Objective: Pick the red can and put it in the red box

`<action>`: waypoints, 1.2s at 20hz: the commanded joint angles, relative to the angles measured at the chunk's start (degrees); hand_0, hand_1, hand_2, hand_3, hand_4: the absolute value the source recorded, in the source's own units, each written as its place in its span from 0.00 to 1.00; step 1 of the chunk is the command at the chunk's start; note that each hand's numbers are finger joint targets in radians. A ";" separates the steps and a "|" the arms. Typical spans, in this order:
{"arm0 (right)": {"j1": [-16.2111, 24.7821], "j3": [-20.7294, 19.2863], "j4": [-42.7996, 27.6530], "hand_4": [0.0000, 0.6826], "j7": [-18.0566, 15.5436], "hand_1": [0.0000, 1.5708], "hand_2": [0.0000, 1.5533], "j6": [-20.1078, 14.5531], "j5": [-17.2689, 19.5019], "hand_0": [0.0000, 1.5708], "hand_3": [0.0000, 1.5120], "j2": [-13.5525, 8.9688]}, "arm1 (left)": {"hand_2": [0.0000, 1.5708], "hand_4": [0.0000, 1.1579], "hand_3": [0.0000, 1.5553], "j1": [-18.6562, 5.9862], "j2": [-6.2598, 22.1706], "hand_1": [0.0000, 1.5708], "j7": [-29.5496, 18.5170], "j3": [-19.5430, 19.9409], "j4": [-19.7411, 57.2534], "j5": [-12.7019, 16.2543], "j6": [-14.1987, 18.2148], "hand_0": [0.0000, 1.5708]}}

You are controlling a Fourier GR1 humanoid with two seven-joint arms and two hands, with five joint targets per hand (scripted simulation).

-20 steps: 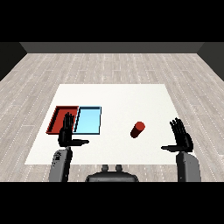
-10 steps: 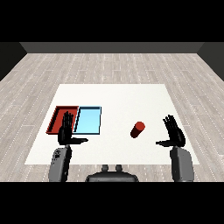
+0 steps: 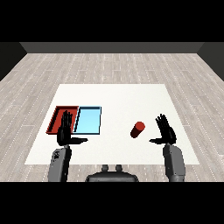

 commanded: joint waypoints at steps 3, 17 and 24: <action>1.45 1.33 2.40 0.00 -2.31 0.00 0.00 -1.10 0.62 0.00 0.00 2.46 | 0.00 0.00 0.00 0.84 -0.81 0.00 2.67 -1.13 -4.31 -0.48 1.73 0.00; -2.91 5.01 6.52 0.00 -0.86 0.00 0.00 -4.36 0.01 0.00 0.00 5.36 | 0.00 0.00 0.00 0.54 1.12 0.00 -3.78 1.37 3.88 2.23 -3.16 0.00; -3.14 6.79 3.44 0.00 3.17 0.00 0.00 -5.61 -1.51 0.00 0.00 6.38 | 0.00 0.00 0.00 -4.83 0.80 0.00 -1.10 1.59 4.69 2.17 -1.14 0.00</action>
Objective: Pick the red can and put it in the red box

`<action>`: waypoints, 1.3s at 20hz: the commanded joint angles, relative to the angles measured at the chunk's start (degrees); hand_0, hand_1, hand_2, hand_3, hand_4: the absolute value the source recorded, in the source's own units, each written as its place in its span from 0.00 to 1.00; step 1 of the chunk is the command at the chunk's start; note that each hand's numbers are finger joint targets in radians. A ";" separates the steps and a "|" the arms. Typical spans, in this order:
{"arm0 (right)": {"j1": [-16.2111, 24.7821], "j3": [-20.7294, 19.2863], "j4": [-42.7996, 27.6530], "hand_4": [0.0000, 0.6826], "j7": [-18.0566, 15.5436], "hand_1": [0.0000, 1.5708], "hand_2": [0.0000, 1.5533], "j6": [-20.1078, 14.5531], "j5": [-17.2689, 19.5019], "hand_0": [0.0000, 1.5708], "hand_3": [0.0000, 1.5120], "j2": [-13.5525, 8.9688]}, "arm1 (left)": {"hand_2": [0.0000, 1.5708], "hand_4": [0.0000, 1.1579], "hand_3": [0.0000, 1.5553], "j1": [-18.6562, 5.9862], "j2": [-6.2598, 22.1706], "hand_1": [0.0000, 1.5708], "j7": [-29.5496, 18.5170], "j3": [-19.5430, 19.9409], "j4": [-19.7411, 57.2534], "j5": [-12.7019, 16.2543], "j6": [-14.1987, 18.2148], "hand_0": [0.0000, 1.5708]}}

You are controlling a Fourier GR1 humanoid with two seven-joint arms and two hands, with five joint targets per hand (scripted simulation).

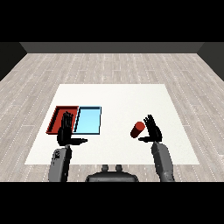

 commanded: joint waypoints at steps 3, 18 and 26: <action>-3.70 1.14 4.21 0.00 -1.07 0.00 0.00 -0.95 0.50 0.00 0.00 0.98 | 0.00 0.00 0.00 -5.80 0.21 0.00 -1.00 1.43 5.80 -0.10 0.69 0.00; -4.72 2.03 7.90 0.00 -1.62 0.00 0.00 -5.47 1.43 0.00 0.00 1.03 | 0.00 0.00 0.00 1.30 -0.19 0.00 0.45 -0.63 -2.79 -0.31 0.97 0.00; -5.38 3.60 4.56 0.00 2.17 0.00 0.00 -5.20 0.35 0.00 0.00 1.27 | 0.00 0.00 0.00 1.79 0.16 0.00 1.04 -0.26 -2.34 1.62 -1.21 0.00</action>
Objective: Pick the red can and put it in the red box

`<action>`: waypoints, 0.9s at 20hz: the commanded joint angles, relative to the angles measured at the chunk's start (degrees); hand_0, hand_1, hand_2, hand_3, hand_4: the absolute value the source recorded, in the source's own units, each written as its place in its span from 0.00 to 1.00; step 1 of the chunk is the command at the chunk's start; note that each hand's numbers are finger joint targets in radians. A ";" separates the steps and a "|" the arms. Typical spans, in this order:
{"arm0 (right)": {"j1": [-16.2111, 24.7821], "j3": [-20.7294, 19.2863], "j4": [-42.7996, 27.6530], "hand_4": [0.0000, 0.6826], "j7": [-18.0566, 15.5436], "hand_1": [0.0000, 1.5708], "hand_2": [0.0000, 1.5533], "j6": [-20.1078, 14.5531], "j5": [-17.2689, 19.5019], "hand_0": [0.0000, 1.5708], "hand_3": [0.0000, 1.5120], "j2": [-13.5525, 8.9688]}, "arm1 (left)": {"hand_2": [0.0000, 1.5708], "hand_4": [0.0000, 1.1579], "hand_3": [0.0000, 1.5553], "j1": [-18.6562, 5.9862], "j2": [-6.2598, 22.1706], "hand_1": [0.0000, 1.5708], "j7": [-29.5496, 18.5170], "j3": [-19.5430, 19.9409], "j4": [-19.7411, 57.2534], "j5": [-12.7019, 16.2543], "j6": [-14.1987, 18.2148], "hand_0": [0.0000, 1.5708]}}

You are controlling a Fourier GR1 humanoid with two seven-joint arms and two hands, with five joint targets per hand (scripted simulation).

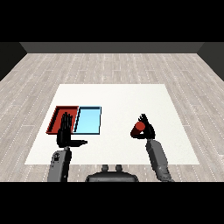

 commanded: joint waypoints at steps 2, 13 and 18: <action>0.46 1.08 -0.57 0.00 0.04 0.00 0.00 -1.11 -0.18 0.00 0.00 1.27 | 0.00 0.00 0.00 -0.71 -1.42 0.00 -1.99 -1.36 1.77 -1.95 1.35 0.00; -3.17 0.31 5.22 0.00 -1.68 0.00 0.00 -0.62 0.61 0.00 0.00 -0.30 | 0.00 0.00 0.00 -5.96 -0.11 0.00 -1.23 1.48 6.09 0.23 0.65 0.00; -4.93 1.33 1.45 0.00 4.98 0.00 0.00 -6.50 0.78 0.00 0.00 1.72 | 0.00 0.00 0.00 -2.60 0.13 0.00 -1.81 1.38 3.31 0.64 -0.17 0.00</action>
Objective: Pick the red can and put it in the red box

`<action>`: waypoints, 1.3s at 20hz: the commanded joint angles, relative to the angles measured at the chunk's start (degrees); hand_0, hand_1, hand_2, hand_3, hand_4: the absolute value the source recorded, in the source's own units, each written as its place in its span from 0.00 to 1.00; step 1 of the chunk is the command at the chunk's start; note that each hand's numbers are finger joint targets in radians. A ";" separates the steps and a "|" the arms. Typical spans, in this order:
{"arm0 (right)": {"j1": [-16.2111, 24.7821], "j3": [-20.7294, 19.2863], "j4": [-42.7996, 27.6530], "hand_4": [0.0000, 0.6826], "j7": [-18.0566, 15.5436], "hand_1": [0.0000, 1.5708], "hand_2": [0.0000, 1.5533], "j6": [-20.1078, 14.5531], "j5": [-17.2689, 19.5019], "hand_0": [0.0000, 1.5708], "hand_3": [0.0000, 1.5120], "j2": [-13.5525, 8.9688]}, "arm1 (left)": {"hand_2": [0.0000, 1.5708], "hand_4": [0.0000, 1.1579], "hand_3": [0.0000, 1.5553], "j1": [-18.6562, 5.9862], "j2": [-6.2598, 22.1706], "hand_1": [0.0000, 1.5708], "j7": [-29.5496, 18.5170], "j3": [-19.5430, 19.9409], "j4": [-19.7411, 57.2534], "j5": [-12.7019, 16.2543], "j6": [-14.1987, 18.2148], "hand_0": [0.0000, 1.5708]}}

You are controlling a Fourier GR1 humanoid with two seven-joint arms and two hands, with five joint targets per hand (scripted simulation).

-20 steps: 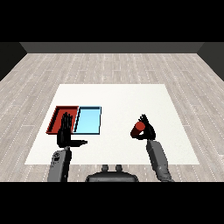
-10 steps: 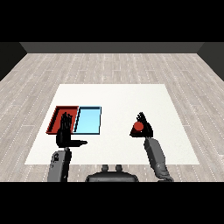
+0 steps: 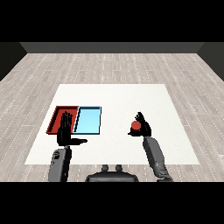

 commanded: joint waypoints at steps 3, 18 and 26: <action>-3.71 -0.80 7.54 0.00 -2.44 0.00 0.00 -1.09 1.07 0.00 0.00 0.10 | 0.00 0.00 0.00 -1.44 -0.23 0.00 -4.46 0.38 5.64 -1.10 -0.28 0.00; -4.63 1.54 9.08 0.81 -0.89 0.97 0.95 -10.23 9.43 0.97 0.94 -1.77 | 0.00 0.00 0.00 4.05 0.39 0.00 3.68 -0.20 -6.75 1.40 -0.29 0.00; -3.88 2.00 7.64 0.82 -2.78 0.99 0.95 -11.96 10.96 0.99 0.93 -0.91 | 0.00 0.00 0.00 3.46 0.42 0.00 -2.32 0.49 0.37 0.49 -1.56 0.00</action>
